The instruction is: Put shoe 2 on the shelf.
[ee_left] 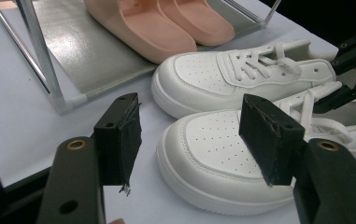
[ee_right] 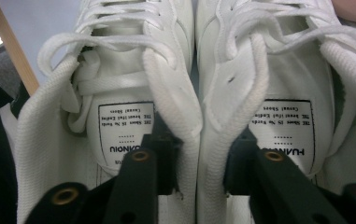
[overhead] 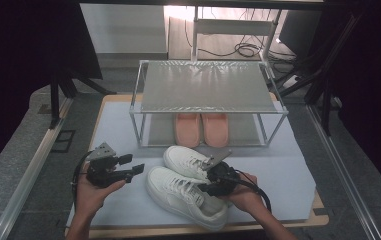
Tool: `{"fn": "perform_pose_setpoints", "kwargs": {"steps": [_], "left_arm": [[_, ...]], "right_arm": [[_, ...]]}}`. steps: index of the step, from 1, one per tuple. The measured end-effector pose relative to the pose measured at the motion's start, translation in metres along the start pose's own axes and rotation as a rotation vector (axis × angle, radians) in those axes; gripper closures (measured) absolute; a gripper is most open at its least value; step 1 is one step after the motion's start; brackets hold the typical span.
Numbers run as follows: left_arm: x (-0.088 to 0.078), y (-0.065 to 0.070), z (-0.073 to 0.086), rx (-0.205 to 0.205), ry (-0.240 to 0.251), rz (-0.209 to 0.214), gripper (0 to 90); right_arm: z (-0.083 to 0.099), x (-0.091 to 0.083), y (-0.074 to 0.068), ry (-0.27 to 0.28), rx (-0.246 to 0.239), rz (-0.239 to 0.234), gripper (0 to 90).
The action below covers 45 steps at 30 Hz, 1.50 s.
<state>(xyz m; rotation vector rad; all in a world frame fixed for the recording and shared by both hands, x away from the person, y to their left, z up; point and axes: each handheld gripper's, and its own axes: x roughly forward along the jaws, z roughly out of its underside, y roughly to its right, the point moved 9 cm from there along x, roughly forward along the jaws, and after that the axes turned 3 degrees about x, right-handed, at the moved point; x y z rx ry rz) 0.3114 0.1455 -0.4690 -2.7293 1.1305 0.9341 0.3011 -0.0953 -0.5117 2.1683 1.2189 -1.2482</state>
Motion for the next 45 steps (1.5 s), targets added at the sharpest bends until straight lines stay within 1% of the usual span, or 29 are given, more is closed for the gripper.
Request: {"fn": "perform_pose_setpoints", "kwargs": {"steps": [3, 5, 13, 21, 27, 31, 37, 45], "left_arm": [[0.000, 0.000, 0.000, 0.000, -0.001, 0.000, 39.4], [0.000, 0.000, 0.000, 0.000, -0.001, 0.000, 39.3], [0.000, -0.002, 0.001, -0.003, 0.001, -0.003, 39.4], [-0.002, -0.004, 0.001, -0.007, 0.003, -0.006, 39.4], [-0.002, -0.004, 0.001, -0.006, 0.003, -0.006, 39.4], [-0.002, -0.004, 0.001, -0.005, 0.003, -0.007, 39.4], [-0.002, -0.004, 0.001, -0.007, 0.004, -0.009, 39.4], [-0.002, -0.004, 0.001, -0.008, 0.004, -0.009, 39.4]], "right_arm": [[-0.001, -0.001, 0.000, 0.004, -0.005, -0.012, 75.3], [-0.001, -0.001, 0.001, 0.006, 0.001, -0.025, 75.7], [-0.003, -0.003, 0.003, 0.033, -0.003, -0.028, 76.3], [-0.004, -0.007, 0.005, 0.030, -0.020, -0.036, 76.7], [0.000, -0.015, 0.006, 0.033, -0.028, -0.038, 76.9], [0.007, -0.022, 0.009, 0.047, -0.010, -0.041, 76.9], [0.020, -0.036, 0.020, 0.076, 0.031, -0.034, 77.2], [0.032, -0.067, 0.036, 0.139, 0.095, -0.026, 77.4]]}}
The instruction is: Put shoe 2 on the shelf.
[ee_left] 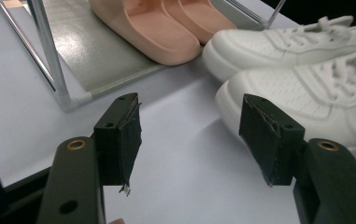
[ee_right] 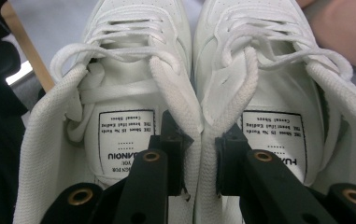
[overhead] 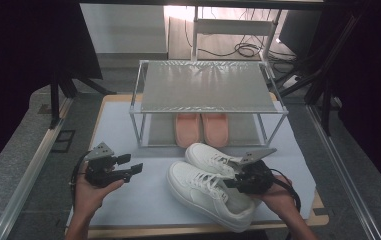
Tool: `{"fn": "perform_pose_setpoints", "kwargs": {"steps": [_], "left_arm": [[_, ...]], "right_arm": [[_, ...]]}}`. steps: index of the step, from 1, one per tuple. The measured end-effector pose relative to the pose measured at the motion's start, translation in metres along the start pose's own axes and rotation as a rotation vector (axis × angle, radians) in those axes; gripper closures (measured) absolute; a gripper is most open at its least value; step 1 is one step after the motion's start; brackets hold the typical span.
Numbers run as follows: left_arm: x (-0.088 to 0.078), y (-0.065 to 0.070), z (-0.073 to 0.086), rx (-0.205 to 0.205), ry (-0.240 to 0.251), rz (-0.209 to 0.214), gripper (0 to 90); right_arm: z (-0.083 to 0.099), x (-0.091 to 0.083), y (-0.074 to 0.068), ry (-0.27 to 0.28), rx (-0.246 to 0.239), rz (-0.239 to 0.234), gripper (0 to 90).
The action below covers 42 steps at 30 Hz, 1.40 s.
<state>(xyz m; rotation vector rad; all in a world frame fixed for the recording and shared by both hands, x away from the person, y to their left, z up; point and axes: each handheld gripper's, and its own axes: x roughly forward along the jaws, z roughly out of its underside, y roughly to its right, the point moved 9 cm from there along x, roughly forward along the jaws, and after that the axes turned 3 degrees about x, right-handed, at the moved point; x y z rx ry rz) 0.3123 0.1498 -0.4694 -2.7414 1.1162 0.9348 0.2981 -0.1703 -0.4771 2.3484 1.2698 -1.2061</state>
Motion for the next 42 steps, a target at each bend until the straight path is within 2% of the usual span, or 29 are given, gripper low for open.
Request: {"fn": "perform_pose_setpoints", "kwargs": {"steps": [10, 15, 20, 36, 42], "left_arm": [[0.001, -0.001, 0.000, -0.002, -0.001, 0.001, 39.4], [0.002, 0.000, 0.000, -0.001, -0.005, 0.003, 39.4], [0.002, -0.001, 0.000, -0.004, -0.005, 0.001, 39.4], [0.006, 0.000, 0.001, -0.007, -0.014, 0.004, 39.4], [0.007, 0.000, 0.002, -0.007, -0.016, 0.007, 39.4]], "right_arm": [[0.007, -0.030, 0.015, 0.074, 0.058, 0.002, 77.5], [0.008, -0.039, 0.016, 0.092, 0.061, 0.002, 77.5], [0.007, -0.050, 0.016, 0.121, 0.068, -0.021, 77.6], [-0.001, -0.113, 0.016, 0.321, 0.090, -0.111, 77.7], [-0.009, -0.127, 0.015, 0.375, 0.092, -0.116, 77.8]]}}
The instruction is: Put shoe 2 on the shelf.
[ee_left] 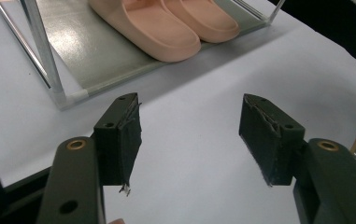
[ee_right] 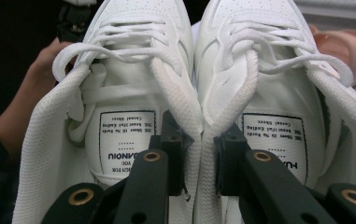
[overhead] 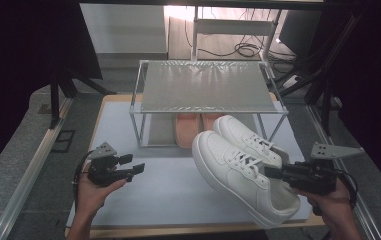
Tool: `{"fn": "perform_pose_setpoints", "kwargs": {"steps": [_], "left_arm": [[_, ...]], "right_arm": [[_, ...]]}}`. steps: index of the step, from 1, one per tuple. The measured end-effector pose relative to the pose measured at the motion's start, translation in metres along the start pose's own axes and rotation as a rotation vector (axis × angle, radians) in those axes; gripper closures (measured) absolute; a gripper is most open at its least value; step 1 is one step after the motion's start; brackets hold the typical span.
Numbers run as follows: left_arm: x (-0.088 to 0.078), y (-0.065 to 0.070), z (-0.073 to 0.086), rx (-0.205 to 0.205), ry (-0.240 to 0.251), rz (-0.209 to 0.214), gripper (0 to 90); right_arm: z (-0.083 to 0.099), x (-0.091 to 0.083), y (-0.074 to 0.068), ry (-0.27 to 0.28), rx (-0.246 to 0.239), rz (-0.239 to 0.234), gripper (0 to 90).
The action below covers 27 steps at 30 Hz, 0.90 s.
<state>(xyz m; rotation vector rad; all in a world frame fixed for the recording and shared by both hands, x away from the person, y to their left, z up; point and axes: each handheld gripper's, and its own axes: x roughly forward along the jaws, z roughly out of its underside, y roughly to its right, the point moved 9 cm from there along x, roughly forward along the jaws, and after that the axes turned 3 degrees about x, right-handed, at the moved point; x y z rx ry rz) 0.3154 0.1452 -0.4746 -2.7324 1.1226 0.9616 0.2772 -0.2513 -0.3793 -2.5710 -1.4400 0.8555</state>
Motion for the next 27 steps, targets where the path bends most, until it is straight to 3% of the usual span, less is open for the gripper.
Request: {"fn": "perform_pose_setpoints", "kwargs": {"steps": [13, 20, 27], "left_arm": [[0.001, 0.000, 0.001, -0.001, -0.003, 0.000, 39.4], [0.004, 0.001, 0.001, -0.001, -0.006, 0.004, 39.4], [0.004, 0.001, 0.001, -0.002, -0.010, 0.004, 39.4]], "right_arm": [[-0.024, -0.009, -0.005, 0.046, -0.021, -0.014, 77.8], [-0.050, -0.015, -0.006, 0.081, -0.028, -0.032, 77.8], [-0.081, -0.010, 0.002, 0.103, -0.029, -0.029, 77.8]]}}
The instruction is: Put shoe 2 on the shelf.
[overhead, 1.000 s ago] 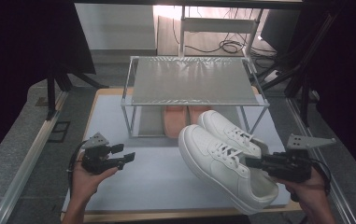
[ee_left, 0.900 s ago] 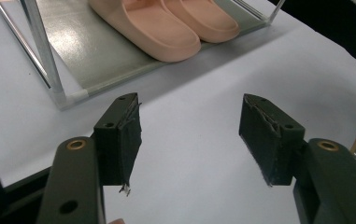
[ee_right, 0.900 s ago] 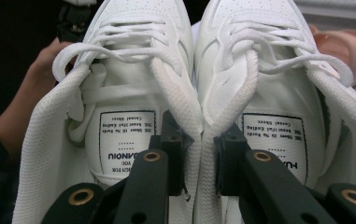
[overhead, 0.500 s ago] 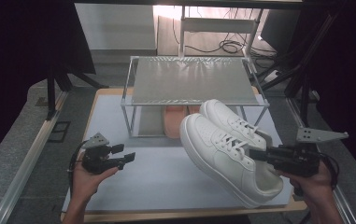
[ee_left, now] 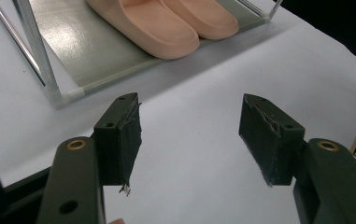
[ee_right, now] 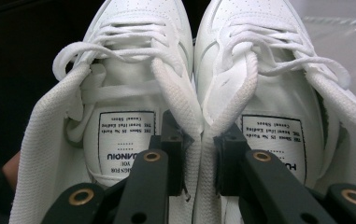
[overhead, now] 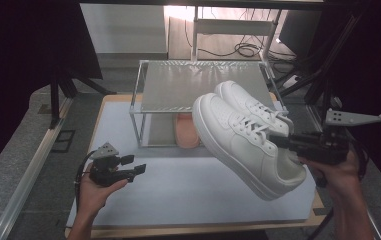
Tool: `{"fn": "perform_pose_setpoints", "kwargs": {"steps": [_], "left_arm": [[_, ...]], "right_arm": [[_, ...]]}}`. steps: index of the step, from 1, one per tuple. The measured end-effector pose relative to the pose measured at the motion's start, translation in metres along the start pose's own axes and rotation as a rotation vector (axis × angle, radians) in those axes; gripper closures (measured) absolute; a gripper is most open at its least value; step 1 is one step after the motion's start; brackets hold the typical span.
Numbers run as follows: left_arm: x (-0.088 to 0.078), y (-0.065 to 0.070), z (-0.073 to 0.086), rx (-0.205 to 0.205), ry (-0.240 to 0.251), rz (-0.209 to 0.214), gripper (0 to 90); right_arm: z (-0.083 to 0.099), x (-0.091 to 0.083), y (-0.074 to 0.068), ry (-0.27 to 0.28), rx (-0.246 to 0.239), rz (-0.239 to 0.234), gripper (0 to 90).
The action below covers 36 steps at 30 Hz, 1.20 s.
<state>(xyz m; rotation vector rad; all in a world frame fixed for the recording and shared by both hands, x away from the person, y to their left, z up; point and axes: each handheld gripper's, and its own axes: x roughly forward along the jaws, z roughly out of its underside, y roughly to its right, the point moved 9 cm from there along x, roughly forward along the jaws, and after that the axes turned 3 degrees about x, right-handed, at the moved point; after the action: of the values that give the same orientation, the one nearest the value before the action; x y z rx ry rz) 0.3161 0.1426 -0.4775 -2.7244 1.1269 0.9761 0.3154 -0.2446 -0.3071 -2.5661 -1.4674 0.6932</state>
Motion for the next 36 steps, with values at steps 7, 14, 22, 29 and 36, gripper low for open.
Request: {"fn": "perform_pose_setpoints", "kwargs": {"steps": [7, 14, 22, 29, 36], "left_arm": [[-0.001, -0.001, 0.001, -0.003, 0.002, 0.000, 39.4], [0.000, -0.001, 0.001, -0.002, -0.002, 0.000, 39.4], [0.002, -0.002, 0.002, -0.003, -0.005, -0.001, 39.4], [0.003, -0.002, 0.003, 0.001, -0.011, 0.000, 39.4], [0.004, -0.002, 0.003, -0.001, -0.014, 0.002, 39.4]], "right_arm": [[-0.019, 0.015, 0.014, 0.013, 0.008, 0.001, 77.8], [-0.029, 0.029, 0.030, 0.022, 0.032, 0.001, 77.8], [-0.039, 0.043, 0.050, 0.031, 0.055, 0.022, 77.8], [-0.049, 0.055, 0.064, 0.028, 0.074, 0.045, 77.7], [-0.064, 0.070, 0.076, 0.023, 0.085, 0.073, 77.7]]}}
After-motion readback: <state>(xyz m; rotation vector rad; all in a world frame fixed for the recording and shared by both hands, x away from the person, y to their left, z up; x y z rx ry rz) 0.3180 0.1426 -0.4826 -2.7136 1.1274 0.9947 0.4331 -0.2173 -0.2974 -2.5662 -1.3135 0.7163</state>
